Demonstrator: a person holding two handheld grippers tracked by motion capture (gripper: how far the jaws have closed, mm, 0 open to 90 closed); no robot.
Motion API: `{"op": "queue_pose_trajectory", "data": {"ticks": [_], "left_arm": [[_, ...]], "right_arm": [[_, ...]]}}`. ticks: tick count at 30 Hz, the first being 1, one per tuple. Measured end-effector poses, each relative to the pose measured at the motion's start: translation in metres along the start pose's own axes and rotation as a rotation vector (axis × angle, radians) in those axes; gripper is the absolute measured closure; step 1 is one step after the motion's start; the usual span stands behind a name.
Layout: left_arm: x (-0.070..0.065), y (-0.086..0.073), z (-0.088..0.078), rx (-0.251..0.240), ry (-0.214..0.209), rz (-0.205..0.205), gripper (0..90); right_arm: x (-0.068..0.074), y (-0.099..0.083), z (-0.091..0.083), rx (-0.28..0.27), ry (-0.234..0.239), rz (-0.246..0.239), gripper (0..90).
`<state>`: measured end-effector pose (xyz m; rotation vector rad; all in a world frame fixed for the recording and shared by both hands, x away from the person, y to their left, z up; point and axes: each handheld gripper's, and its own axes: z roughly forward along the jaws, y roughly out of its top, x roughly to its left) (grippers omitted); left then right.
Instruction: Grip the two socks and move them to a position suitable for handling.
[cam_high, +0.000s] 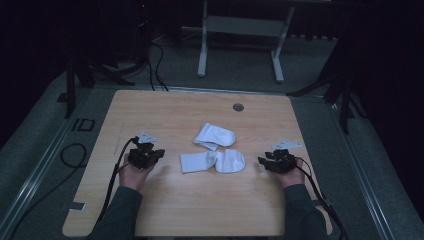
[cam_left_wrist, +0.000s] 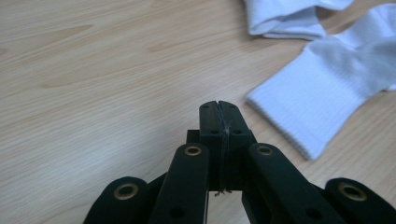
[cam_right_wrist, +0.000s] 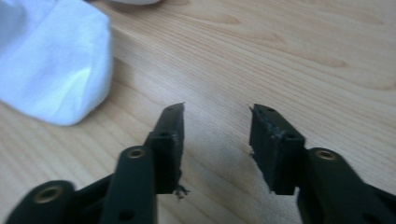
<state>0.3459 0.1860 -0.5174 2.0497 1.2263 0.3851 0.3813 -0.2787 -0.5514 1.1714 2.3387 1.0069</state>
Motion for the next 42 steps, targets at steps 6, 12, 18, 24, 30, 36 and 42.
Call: {"op": "queue_pose_trajectory", "data": {"ticks": [6, 12, 18, 24, 30, 36, 42], "left_arm": [[-0.015, 0.003, 0.006, 0.01, -0.029, 0.035, 90.0], [-0.035, 0.007, 0.015, 0.034, -0.063, 0.095, 90.0], [-0.048, 0.006, 0.023, 0.05, -0.103, 0.116, 90.0], [-0.06, 0.005, 0.03, 0.053, -0.137, 0.134, 90.0], [-0.064, -0.002, 0.04, 0.094, -0.13, 0.15, 90.0], [-0.062, -0.009, 0.042, 0.112, -0.125, 0.135, 90.0], [-0.048, -0.011, 0.036, 0.126, -0.083, 0.131, 90.0]], "right_arm": [[0.006, 0.01, -0.009, 0.009, -0.012, -0.079, 59.2], [0.012, 0.015, -0.012, 0.028, -0.017, -0.118, 57.5], [0.019, 0.021, -0.016, 0.031, -0.017, -0.163, 57.3], [0.023, 0.026, -0.019, 0.022, -0.017, -0.182, 56.8], [0.026, 0.026, -0.018, 0.022, -0.021, -0.196, 56.5], [0.027, 0.026, -0.017, 0.025, -0.019, -0.198, 56.4], [0.027, 0.026, -0.016, 0.029, -0.016, -0.204, 56.2]]}}
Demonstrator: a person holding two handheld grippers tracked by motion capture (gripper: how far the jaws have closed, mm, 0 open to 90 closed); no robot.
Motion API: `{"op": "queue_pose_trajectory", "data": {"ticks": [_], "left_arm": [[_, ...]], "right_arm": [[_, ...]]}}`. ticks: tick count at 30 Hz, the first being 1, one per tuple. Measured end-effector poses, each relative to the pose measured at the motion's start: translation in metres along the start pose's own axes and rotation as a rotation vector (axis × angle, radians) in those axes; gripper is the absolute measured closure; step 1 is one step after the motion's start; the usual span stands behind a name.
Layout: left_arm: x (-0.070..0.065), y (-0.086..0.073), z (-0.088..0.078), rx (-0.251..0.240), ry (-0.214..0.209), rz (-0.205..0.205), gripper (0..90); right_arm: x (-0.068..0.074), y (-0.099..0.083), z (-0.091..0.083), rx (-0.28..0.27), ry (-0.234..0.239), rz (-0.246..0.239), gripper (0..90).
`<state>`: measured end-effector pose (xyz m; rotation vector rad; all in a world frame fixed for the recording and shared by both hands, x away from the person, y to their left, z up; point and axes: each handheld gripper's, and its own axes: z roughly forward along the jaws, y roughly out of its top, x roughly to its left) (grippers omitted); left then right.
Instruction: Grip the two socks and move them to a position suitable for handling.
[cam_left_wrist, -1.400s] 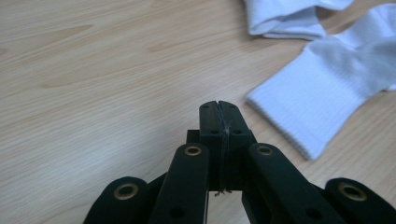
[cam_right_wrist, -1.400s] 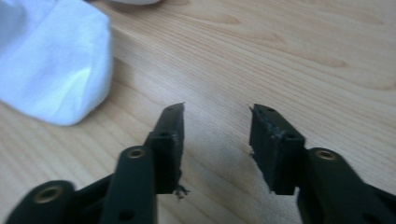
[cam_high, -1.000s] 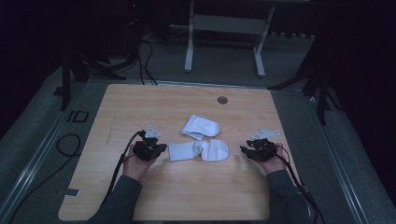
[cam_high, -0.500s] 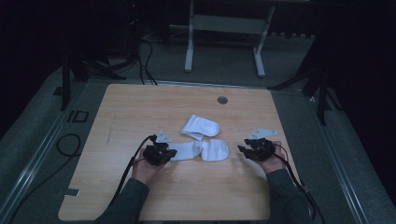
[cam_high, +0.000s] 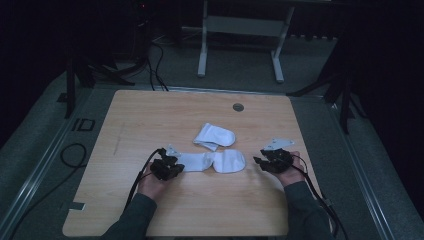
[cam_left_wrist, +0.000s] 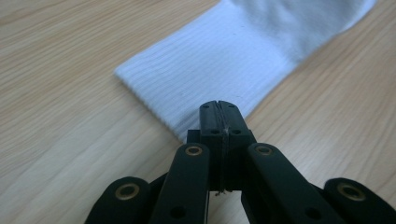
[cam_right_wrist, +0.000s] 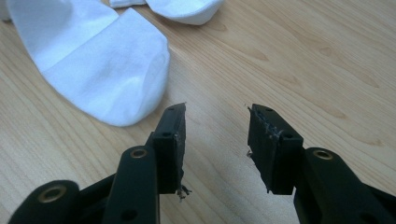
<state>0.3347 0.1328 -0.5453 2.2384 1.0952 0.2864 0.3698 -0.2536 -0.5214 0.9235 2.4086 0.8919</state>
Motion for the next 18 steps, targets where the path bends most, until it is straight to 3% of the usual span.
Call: {"op": "queue_pose_trajectory", "data": {"ticks": [9, 12, 16, 18], "left_arm": [[0.022, -0.004, -0.005, 0.002, 0.049, -0.022, 90.0], [0.031, 0.0, -0.003, 0.003, 0.089, -0.024, 90.0], [0.035, 0.005, -0.001, -0.001, 0.112, -0.042, 90.0], [0.034, 0.009, 0.0, -0.01, 0.104, -0.05, 90.0]], "right_arm": [[0.001, 0.0, 0.002, 0.008, 0.004, -0.003, 56.1], [0.002, 0.0, 0.004, 0.011, 0.006, -0.004, 56.1], [0.002, 0.0, 0.005, 0.012, 0.007, -0.006, 56.0], [0.003, 0.0, 0.004, 0.01, 0.008, -0.006, 56.0]]}}
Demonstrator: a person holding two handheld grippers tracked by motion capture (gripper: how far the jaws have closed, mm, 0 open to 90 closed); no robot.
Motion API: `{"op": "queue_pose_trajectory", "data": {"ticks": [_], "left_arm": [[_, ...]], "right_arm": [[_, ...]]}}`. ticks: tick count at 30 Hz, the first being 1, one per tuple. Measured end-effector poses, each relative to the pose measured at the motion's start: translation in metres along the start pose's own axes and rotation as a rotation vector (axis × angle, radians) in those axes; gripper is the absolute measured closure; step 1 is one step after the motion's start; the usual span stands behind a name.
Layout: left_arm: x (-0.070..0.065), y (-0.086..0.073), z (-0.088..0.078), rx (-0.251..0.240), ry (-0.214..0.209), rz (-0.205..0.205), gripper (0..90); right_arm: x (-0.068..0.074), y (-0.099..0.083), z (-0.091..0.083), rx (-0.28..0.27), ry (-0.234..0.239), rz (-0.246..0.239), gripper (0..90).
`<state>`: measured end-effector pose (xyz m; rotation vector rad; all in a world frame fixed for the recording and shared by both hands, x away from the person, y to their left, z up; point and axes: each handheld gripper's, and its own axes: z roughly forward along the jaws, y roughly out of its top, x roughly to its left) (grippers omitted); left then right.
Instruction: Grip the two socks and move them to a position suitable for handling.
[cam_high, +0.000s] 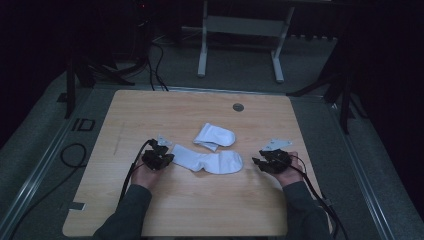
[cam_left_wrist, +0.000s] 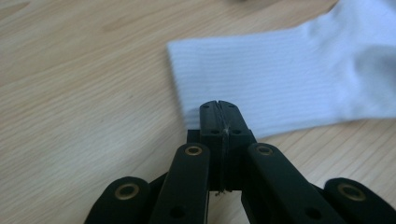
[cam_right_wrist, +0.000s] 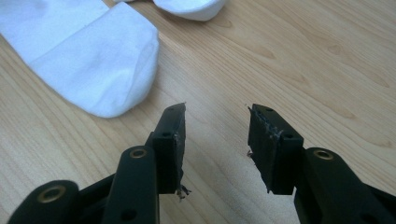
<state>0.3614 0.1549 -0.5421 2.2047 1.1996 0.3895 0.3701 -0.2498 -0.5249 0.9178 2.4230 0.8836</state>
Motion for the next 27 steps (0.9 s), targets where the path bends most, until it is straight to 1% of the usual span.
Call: {"op": "queue_pose_trajectory", "data": {"ticks": [1, 2, 3, 4, 5, 6, 7, 8, 9, 10, 11, 13, 16, 19, 21, 22, 24, 27], "left_arm": [[-0.003, 0.002, -0.001, -0.004, -0.009, 0.007, 90.0], [-0.011, 0.006, -0.001, -0.008, -0.02, 0.032, 90.0], [-0.011, 0.006, -0.001, -0.008, -0.02, 0.032, 90.0], [-0.02, 0.01, 0.0, -0.014, -0.034, 0.049, 90.0], [-0.02, 0.01, 0.0, -0.014, -0.034, 0.049, 90.0], [-0.024, 0.013, 0.0, -0.014, -0.043, 0.061, 90.0], [-0.028, 0.015, 0.001, -0.019, -0.049, 0.067, 90.0], [-0.037, 0.02, 0.002, -0.022, -0.068, 0.087, 90.0], [-0.037, 0.02, 0.002, -0.022, -0.068, 0.087, 89.9], [-0.042, 0.022, 0.003, -0.028, -0.082, 0.09, 89.9], [-0.048, 0.024, 0.004, -0.033, -0.095, 0.103, 89.9], [-0.059, 0.028, 0.007, -0.029, -0.117, 0.127, 89.9], [-0.07, 0.029, 0.012, -0.015, -0.135, 0.154, 89.9], [-0.076, 0.026, 0.019, 0.009, -0.141, 0.168, 90.0], [-0.077, 0.022, 0.022, 0.019, -0.144, 0.164, 89.9], [-0.077, 0.02, 0.023, 0.026, -0.143, 0.163, 89.9], [-0.075, 0.017, 0.023, 0.023, -0.152, 0.154, 90.0], [-0.075, 0.014, 0.021, 0.02, -0.149, 0.153, 90.0]], "right_arm": [[0.0, 0.0, 0.0, 0.0, 0.0, 0.0, 56.0], [0.0, 0.0, 0.0, 0.0, 0.001, 0.0, 55.9], [0.0, 0.0, 0.0, 0.0, 0.001, 0.0, 55.9], [0.001, 0.0, 0.0, -0.001, 0.002, 0.0, 55.9], [0.001, 0.0, 0.0, -0.001, 0.003, 0.0, 55.9], [0.001, 0.0, 0.0, -0.001, 0.003, 0.0, 55.9], [0.001, 0.0, 0.0, -0.001, 0.004, 0.001, 55.9], [0.003, 0.001, 0.001, -0.002, 0.007, -0.002, 55.9], [0.003, 0.001, 0.001, -0.002, 0.007, -0.002, 55.9], [0.003, 0.001, 0.001, -0.002, 0.008, -0.006, 55.9], [0.004, 0.001, 0.001, -0.002, 0.011, -0.007, 55.9], [0.005, 0.002, 0.001, -0.004, 0.012, -0.008, 55.9], [0.007, 0.004, 0.001, -0.009, 0.021, -0.012, 55.9], [0.011, 0.006, 0.002, -0.014, 0.028, -0.021, 55.9], [0.013, 0.008, 0.003, -0.017, 0.033, -0.027, 55.9], [0.014, 0.008, 0.004, -0.017, 0.035, -0.022, 55.9], [0.014, 0.009, 0.005, -0.016, 0.036, -0.028, 55.9], [0.015, 0.01, 0.005, -0.016, 0.037, -0.029, 55.9]]}}
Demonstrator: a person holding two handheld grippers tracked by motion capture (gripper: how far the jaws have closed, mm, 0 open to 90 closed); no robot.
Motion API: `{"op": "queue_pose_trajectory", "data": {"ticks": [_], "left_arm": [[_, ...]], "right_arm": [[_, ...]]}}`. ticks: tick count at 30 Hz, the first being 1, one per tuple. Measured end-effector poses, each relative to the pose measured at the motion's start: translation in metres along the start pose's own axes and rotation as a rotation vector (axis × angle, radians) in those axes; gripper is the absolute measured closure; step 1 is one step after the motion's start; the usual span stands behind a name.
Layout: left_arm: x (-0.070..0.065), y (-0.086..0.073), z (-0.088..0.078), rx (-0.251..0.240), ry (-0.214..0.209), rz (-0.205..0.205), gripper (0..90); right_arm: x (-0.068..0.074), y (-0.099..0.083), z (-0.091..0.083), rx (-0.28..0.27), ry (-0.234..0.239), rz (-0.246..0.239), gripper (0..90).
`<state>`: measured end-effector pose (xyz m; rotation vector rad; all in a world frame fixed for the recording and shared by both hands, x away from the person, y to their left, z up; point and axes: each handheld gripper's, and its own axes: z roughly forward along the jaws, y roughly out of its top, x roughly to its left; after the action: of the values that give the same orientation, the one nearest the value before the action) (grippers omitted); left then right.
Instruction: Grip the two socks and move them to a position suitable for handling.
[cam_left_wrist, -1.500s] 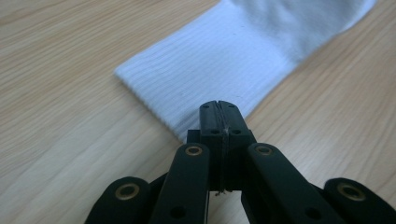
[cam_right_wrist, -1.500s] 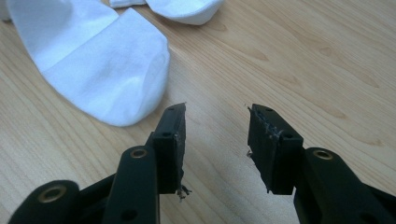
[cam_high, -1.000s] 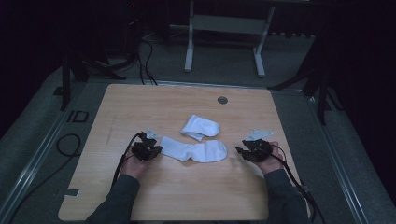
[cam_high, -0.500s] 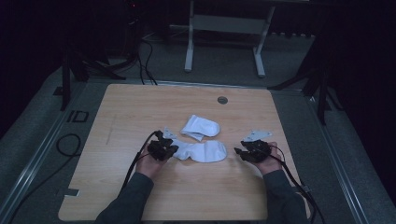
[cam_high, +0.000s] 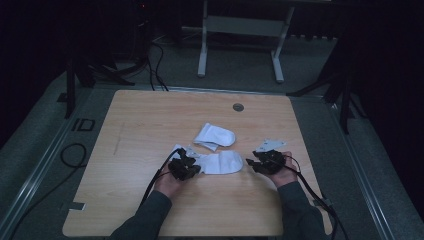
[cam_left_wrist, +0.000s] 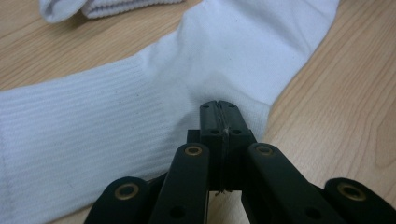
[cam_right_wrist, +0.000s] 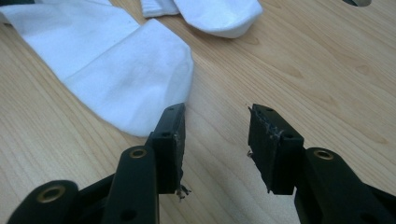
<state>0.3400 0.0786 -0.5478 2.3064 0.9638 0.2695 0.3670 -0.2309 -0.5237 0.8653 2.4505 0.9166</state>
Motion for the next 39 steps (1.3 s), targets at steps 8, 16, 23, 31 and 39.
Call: {"op": "queue_pose_trajectory", "data": {"ticks": [8, 16, 23, 31, 39], "left_arm": [[-0.004, -0.011, -0.007, -0.003, -0.009, 0.004, 89.9], [-0.013, -0.022, -0.015, -0.008, -0.026, 0.009, 89.9], [-0.013, -0.033, -0.022, -0.011, -0.036, 0.008, 89.8], [-0.012, -0.033, -0.032, -0.06, -0.01, 0.005, 87.7], [-0.015, -0.034, -0.031, -0.048, -0.016, 0.01, 88.8]], "right_arm": [[0.005, 0.005, 0.001, -0.011, 0.012, -0.002, 56.0], [0.011, 0.01, 0.004, -0.018, 0.03, -0.015, 56.4], [0.017, 0.015, 0.007, -0.017, 0.048, -0.026, 58.2], [0.026, 0.02, 0.013, -0.027, 0.1, -0.027, 64.0], [0.035, 0.017, 0.022, -0.005, 0.144, -0.023, 69.6]]}}
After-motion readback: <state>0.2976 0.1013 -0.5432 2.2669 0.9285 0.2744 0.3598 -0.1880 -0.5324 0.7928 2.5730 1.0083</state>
